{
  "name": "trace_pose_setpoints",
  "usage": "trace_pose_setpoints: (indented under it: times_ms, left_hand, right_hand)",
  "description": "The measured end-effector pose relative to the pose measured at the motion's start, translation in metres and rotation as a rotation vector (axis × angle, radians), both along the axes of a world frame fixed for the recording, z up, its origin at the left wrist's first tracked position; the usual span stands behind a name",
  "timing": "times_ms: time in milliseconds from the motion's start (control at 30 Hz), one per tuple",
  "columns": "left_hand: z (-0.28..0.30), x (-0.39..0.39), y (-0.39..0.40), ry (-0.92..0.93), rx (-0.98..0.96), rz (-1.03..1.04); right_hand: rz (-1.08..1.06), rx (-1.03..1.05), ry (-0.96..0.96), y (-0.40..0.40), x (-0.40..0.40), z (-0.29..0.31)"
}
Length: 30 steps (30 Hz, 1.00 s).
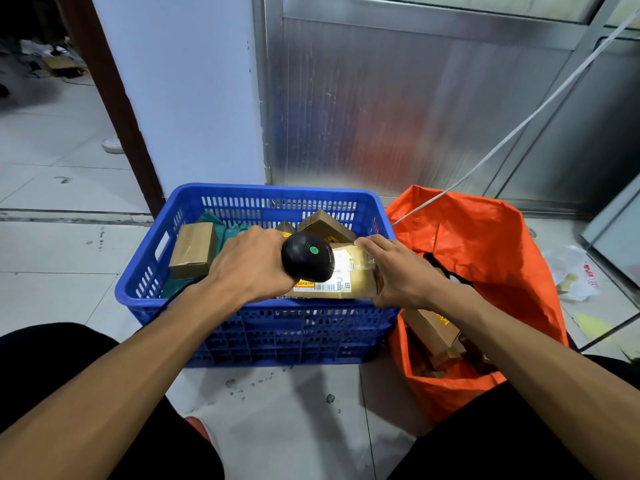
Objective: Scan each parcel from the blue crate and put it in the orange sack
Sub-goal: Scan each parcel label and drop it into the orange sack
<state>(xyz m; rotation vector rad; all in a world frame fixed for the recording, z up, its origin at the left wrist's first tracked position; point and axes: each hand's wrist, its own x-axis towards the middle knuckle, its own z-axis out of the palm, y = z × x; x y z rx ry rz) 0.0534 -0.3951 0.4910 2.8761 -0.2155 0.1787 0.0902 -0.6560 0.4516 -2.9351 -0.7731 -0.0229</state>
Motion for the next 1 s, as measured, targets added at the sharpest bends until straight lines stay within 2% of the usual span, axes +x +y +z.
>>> trace_pose_setpoints:
  times_ms: [1000]
  left_hand:
    - [0.0002,-0.0015,-0.0013,-0.002,-0.020,-0.015]
  right_hand:
    - [-0.046,0.011,0.006,0.0017,-0.0021,0.0030]
